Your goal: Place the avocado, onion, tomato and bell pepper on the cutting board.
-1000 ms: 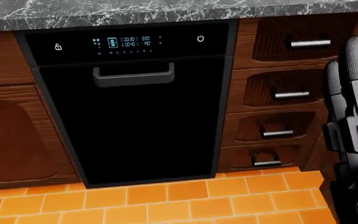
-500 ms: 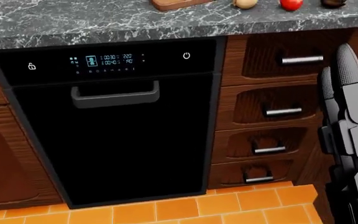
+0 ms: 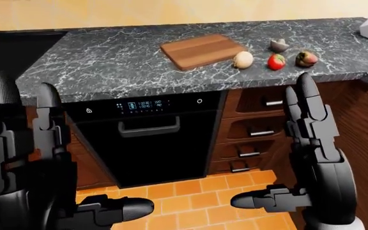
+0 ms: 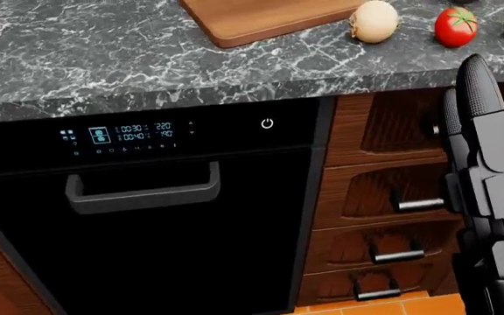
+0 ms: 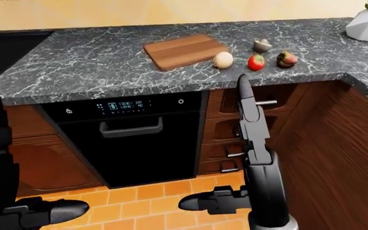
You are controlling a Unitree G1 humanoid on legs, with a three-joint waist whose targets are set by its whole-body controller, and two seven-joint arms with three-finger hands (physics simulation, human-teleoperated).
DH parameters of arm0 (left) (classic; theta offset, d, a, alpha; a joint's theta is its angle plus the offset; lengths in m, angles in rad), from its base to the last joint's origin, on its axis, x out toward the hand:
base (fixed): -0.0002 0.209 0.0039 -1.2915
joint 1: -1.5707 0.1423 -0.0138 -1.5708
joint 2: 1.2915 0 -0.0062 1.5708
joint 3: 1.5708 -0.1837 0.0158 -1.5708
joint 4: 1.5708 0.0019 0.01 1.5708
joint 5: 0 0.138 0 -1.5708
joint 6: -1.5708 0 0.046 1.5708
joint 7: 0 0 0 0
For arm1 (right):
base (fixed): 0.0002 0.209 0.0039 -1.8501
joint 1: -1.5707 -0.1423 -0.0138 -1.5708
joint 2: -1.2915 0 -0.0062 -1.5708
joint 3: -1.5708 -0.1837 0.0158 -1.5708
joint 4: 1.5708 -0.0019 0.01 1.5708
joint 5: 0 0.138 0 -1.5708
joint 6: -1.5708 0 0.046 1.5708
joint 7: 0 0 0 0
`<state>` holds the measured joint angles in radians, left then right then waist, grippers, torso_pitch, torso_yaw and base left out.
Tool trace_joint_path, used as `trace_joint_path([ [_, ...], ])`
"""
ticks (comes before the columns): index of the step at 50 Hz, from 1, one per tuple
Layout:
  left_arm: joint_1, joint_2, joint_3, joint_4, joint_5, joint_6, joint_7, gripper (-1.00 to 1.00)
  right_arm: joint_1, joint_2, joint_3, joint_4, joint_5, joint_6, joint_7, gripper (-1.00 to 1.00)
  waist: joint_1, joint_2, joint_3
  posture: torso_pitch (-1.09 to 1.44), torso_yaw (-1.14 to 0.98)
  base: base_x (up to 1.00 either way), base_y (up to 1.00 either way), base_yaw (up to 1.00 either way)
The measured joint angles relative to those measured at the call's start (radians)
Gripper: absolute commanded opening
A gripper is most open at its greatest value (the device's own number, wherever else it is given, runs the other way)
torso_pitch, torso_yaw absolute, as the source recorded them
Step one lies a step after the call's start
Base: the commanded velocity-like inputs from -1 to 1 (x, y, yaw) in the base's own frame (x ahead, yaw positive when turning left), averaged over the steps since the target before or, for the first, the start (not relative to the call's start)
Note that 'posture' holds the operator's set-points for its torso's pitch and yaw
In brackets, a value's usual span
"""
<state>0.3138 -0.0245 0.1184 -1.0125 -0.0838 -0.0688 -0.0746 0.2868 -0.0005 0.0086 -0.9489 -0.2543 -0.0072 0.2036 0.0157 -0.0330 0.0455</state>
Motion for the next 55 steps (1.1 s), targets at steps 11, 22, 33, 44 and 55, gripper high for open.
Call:
trace_joint_path([
  [11,0.002,0.003,-0.005,-0.015,0.0,-0.008,-0.006,1.0,0.004,0.001,-0.005,-0.007,0.0,-0.002,-0.006,1.0,-0.032,0.052,0.009,0.0,0.0,0.22,0.0,0.0],
  [22,0.005,0.007,0.007,0.012,-0.003,0.01,0.001,1.0,0.003,0.004,0.008,0.009,0.001,0.018,0.002,1.0,-0.023,0.04,-0.002,0.0,0.0,0.03,-0.01,0.0],
  [33,0.003,0.008,0.003,-0.007,-0.008,-0.002,-0.002,1.0,0.001,0.002,0.002,0.0,0.006,0.013,-0.003,1.0,-0.012,0.048,-0.014,0.0,0.0,0.0,-0.12,0.0],
  [44,0.006,0.003,0.001,-0.003,-0.006,-0.001,-0.006,1.0,0.003,-0.002,0.004,0.004,0.003,0.009,-0.005,1.0,-0.018,0.06,0.013,0.0,0.0,0.0,-0.14,0.0],
  [55,0.007,0.001,0.006,-0.008,-0.008,-0.006,-0.008,1.0,0.005,0.003,0.006,0.009,0.015,0.004,-0.004,1.0,-0.002,0.055,0.004,0.0,0.0,0.0,-0.16,0.0],
])
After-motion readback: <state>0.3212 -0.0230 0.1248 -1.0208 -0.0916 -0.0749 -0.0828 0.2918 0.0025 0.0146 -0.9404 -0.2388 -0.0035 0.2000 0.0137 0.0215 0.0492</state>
